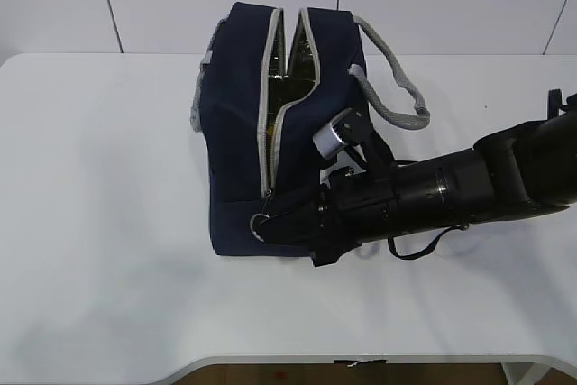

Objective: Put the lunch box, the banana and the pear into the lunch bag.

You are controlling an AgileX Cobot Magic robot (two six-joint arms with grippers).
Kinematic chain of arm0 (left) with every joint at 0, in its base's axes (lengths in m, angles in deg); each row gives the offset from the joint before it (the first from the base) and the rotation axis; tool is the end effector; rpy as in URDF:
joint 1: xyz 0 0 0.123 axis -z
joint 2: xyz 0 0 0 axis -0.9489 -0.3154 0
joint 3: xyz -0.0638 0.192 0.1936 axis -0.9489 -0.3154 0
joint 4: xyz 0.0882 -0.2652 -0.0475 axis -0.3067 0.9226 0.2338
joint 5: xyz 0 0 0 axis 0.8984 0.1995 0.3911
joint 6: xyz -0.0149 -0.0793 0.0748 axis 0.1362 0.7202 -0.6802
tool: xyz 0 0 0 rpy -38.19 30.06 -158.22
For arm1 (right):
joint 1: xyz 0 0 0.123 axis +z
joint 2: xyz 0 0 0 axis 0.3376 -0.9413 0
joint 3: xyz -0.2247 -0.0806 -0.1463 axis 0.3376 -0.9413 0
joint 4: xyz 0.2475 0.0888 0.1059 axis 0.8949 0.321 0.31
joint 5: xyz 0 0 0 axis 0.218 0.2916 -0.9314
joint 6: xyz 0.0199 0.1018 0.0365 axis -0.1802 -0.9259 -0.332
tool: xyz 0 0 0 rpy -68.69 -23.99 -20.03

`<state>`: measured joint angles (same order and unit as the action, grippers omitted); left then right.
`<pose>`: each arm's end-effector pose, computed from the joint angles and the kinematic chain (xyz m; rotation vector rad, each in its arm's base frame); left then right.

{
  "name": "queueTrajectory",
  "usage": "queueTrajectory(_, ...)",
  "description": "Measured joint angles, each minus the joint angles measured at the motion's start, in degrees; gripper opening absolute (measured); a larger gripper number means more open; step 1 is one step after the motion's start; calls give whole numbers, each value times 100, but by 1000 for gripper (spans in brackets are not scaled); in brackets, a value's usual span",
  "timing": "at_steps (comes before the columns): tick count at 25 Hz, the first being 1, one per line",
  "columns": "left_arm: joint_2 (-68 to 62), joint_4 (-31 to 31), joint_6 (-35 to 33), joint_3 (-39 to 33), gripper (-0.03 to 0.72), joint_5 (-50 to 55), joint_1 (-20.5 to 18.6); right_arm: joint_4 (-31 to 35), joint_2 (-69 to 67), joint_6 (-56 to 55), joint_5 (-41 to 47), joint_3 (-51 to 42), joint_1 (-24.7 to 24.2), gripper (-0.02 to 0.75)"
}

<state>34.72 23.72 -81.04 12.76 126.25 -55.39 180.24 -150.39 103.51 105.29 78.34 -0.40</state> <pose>0.0410 -0.0118 0.2858 0.3302 2.0703 -0.1512 0.3248 0.2007 0.1029 -1.0026 1.9415 1.0143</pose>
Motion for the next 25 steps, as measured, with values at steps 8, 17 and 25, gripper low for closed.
queueTrajectory(8, 0, 0, 0, 0, 241, 0, 0, 70, 0, -297, 0, 0, 0, 6)
queueTrajectory(17, 0, 0, 0, 0, 241, 0, 0, -345, 0, -1295, 0, 0, 0, 6)
queueTrajectory(25, 0, 0, 0, 0, 241, 0, 0, -898, 289, -1990, 0, 0, 0, 6)
